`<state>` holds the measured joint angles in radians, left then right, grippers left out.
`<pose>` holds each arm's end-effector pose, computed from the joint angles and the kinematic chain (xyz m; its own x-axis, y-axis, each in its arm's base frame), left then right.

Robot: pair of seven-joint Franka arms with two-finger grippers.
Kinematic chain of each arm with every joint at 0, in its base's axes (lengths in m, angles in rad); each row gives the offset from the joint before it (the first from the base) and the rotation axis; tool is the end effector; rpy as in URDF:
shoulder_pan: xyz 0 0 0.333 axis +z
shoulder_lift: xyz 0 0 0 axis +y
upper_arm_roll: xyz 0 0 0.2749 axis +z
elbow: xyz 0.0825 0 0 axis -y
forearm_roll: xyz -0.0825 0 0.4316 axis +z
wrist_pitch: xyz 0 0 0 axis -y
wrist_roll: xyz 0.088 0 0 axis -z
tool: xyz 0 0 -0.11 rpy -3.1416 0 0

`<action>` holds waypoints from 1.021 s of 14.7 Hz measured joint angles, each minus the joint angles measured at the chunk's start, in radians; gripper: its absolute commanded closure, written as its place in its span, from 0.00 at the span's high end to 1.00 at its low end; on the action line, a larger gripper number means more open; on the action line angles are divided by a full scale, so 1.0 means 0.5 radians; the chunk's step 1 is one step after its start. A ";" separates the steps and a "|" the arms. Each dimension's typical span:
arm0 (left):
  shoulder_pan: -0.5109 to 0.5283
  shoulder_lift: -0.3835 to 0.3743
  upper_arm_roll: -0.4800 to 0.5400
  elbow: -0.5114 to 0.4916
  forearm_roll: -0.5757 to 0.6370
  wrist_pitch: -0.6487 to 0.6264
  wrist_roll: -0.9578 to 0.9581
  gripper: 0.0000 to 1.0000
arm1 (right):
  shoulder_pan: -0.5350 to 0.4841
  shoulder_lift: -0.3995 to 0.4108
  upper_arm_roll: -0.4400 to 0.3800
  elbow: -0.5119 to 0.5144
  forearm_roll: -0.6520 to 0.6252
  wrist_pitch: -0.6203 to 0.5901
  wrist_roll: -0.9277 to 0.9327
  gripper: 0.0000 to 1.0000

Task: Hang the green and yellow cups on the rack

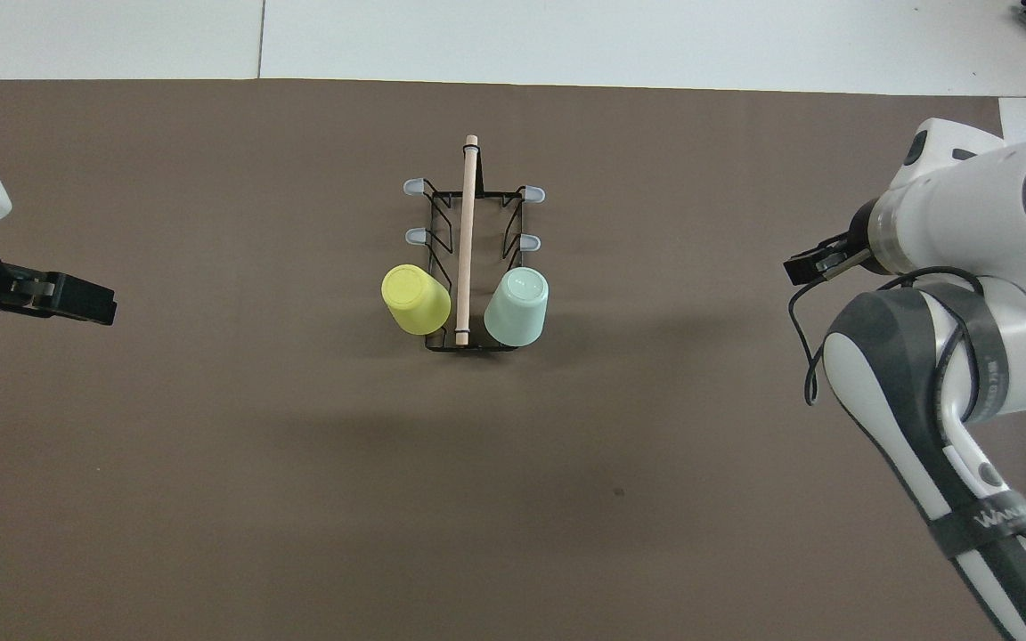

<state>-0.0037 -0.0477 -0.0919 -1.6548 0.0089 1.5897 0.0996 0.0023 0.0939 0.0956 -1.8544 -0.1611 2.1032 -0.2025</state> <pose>0.5870 -0.0563 0.5667 0.9808 -0.1939 -0.0188 -0.1942 -0.9809 -0.0114 0.6415 0.0539 0.4223 0.9220 0.3687 0.1180 0.3475 -0.9226 0.1675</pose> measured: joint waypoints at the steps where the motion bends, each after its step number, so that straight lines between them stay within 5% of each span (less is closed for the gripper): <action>1: 0.000 0.000 0.000 0.000 0.000 0.000 0.000 1.00 | 0.039 -0.034 -0.041 0.015 0.000 -0.075 0.116 1.00; 4: 0.000 0.000 0.000 0.000 0.000 0.000 -0.001 1.00 | 0.218 -0.149 -0.298 0.082 0.006 -0.389 0.305 1.00; 8: 0.001 0.000 0.003 0.000 0.000 0.000 -0.001 1.00 | 0.152 -0.211 -0.360 0.350 0.171 -0.946 0.350 1.00; 15: 0.002 0.000 0.006 0.000 0.000 -0.008 -0.002 1.00 | 0.114 -0.218 -0.375 0.383 0.203 -1.078 0.350 1.00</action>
<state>-0.0028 -0.0478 -0.0891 -1.6548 0.0090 1.5856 0.0986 0.0592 -0.0150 -0.0917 -1.6631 -0.0596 1.5640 -0.0273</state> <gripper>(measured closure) 0.000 0.000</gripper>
